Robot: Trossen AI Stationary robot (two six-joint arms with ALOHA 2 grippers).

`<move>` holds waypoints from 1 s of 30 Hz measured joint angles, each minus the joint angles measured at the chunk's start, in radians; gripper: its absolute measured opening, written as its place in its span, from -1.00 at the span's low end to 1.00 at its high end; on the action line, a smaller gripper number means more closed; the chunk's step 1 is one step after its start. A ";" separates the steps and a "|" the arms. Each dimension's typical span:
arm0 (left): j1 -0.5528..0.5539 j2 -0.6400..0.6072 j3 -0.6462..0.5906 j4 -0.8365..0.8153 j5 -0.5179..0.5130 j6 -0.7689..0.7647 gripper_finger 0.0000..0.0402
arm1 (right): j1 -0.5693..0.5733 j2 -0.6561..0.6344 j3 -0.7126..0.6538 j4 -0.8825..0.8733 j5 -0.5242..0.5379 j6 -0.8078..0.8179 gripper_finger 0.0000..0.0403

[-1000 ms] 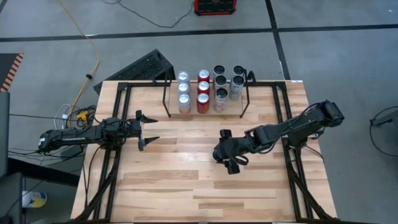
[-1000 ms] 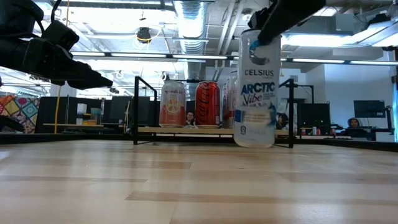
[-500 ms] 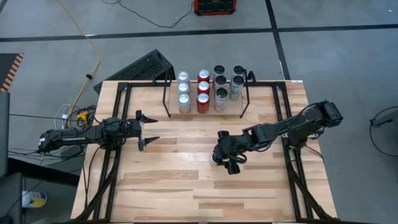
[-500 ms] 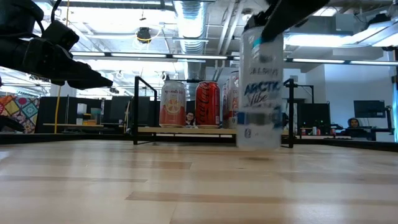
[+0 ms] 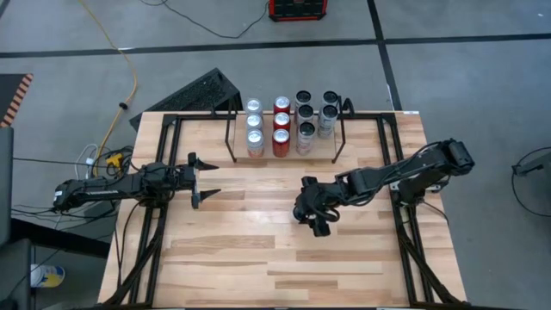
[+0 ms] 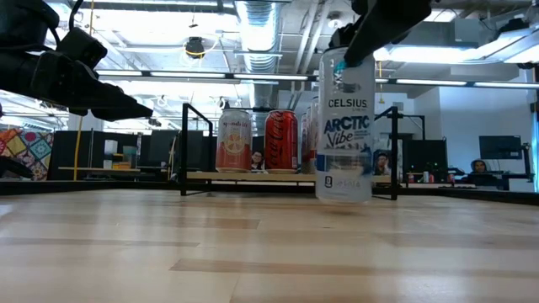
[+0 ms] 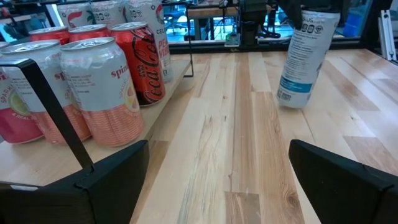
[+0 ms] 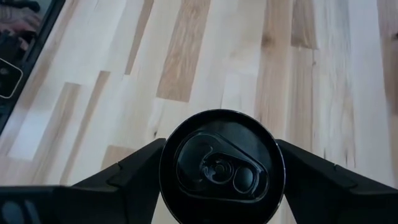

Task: Place canned beverage on shelf
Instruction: Put the white blue soda can on the shelf aligned with the other white blue soda cans

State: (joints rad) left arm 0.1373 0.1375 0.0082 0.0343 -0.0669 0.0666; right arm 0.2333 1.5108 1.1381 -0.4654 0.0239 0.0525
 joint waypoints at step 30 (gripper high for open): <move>0.000 0.000 0.000 0.000 0.000 0.000 0.86 | 0.004 -0.001 0.138 -0.064 0.101 0.082 0.72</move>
State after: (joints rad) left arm 0.1373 0.1371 0.0082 0.0345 -0.0673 0.0668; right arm 0.2371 1.5097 1.2765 -0.5296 0.1252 0.1341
